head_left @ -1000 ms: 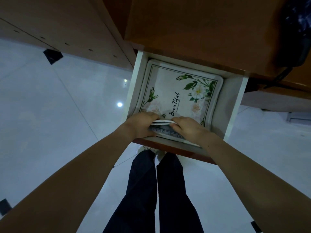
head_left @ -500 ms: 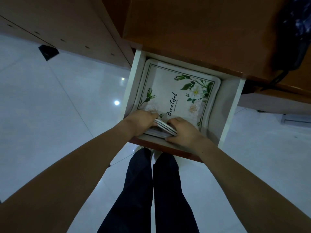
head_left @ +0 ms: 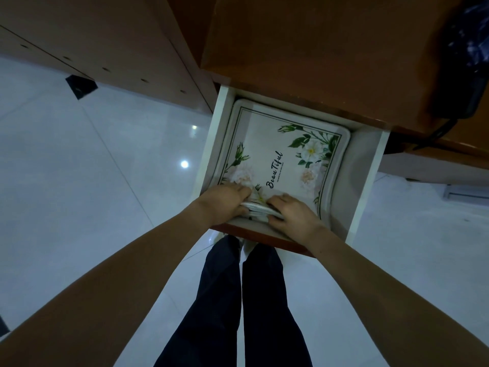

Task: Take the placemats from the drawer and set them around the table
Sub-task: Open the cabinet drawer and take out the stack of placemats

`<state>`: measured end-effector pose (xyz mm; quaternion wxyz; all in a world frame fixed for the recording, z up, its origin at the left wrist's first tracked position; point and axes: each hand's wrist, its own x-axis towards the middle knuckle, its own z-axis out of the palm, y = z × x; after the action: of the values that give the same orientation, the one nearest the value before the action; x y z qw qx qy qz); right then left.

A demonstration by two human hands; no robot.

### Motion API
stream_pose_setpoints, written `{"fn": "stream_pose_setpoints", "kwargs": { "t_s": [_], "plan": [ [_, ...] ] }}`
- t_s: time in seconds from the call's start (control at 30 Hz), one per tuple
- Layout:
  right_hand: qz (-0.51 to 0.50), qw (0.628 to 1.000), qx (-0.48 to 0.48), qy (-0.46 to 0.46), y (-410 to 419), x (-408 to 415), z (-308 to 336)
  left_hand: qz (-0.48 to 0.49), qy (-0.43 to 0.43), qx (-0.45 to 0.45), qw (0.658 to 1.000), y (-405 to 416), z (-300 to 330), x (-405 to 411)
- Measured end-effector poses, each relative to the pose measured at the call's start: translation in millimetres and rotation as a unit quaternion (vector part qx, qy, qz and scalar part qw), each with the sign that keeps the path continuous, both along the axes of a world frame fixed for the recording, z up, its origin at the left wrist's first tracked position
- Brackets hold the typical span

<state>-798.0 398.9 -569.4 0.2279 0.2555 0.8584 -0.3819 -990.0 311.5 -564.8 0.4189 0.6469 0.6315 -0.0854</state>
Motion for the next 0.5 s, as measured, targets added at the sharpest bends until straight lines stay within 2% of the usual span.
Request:
{"fn": "stream_pose_setpoints", "kwargs": {
  "t_s": [0.2,0.4,0.5],
  "plan": [
    [-0.036,0.999,-0.011,0.006,-2,1,4,-0.017,-0.005,0.025,1.0,2,-3,-1],
    [-0.069,0.998,0.007,0.001,-5,2,-1,-0.206,0.075,0.058,0.974,13,9,5],
    [-0.05,0.998,0.048,0.006,-7,-4,-3,-0.241,0.103,0.09,0.961,15,16,6]
  ]
}}
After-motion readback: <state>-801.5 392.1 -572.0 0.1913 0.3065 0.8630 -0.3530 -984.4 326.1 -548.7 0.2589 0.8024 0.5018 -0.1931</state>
